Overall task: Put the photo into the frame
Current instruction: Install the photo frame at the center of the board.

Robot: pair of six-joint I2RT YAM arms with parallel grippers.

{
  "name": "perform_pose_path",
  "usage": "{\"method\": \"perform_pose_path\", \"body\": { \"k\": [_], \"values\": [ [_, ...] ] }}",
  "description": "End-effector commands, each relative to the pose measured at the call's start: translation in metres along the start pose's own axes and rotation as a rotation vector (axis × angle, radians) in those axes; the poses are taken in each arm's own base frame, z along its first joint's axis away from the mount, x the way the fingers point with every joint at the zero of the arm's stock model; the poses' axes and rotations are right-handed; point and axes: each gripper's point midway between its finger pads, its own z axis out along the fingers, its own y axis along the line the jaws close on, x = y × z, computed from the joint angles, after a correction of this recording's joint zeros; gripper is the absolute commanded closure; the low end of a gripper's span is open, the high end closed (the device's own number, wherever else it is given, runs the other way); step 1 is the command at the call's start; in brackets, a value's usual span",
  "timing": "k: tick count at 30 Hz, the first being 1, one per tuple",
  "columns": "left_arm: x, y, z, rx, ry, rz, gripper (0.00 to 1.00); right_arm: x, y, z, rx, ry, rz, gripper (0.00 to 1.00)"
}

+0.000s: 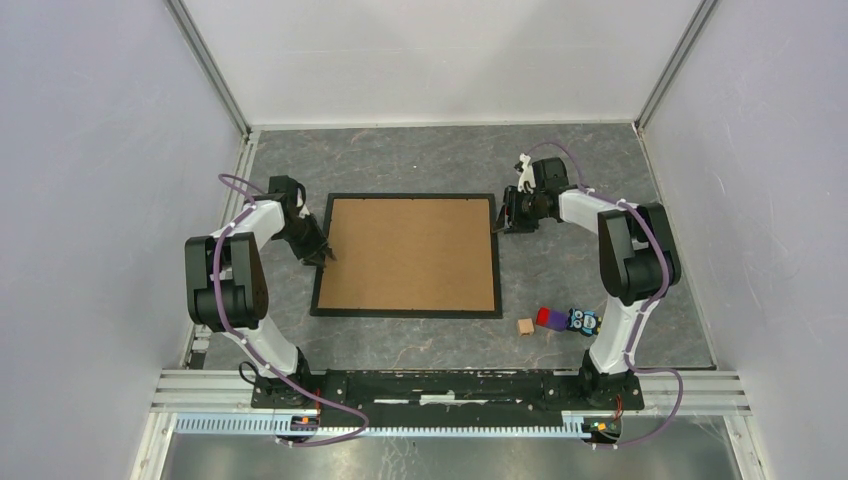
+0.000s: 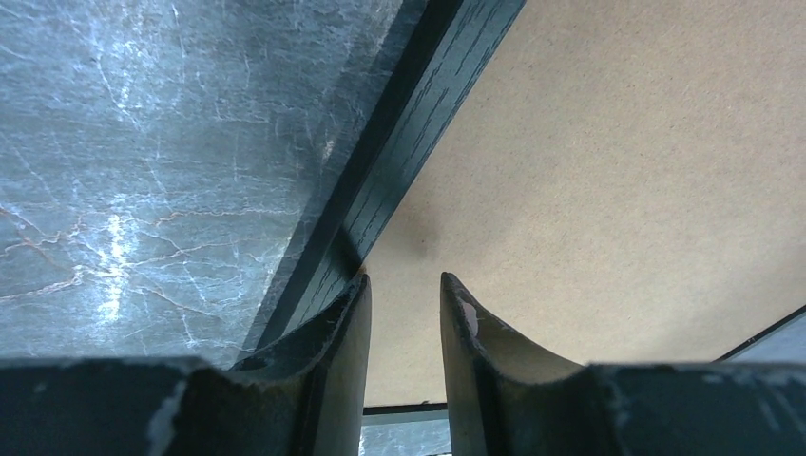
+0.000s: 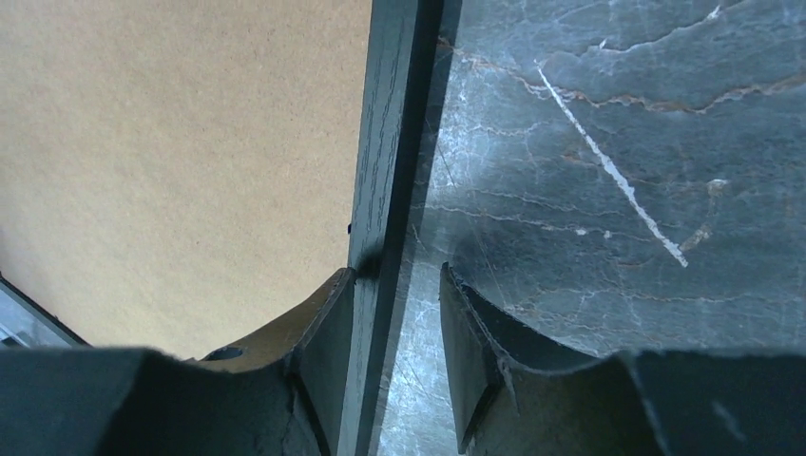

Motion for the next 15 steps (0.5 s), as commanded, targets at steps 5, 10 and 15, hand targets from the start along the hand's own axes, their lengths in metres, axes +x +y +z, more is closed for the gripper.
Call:
{"method": "perform_pose_path", "body": {
  "k": [5, 10, 15],
  "values": [
    [-0.0021, -0.0080, -0.0006, 0.038, -0.007, 0.020, 0.62, -0.0150, -0.0049, 0.0085, 0.012, -0.020, 0.016, 0.57],
    [-0.0019, -0.0091, -0.0007, 0.044, -0.005, 0.020, 0.62, -0.0163, -0.0078, 0.0113, 0.013, -0.017, 0.024, 0.57],
    [-0.0018, -0.0101, -0.0001, 0.049, -0.003, 0.021, 0.63, -0.0150, -0.0097, 0.0130, 0.016, -0.011, 0.027, 0.58]
  ]
}}
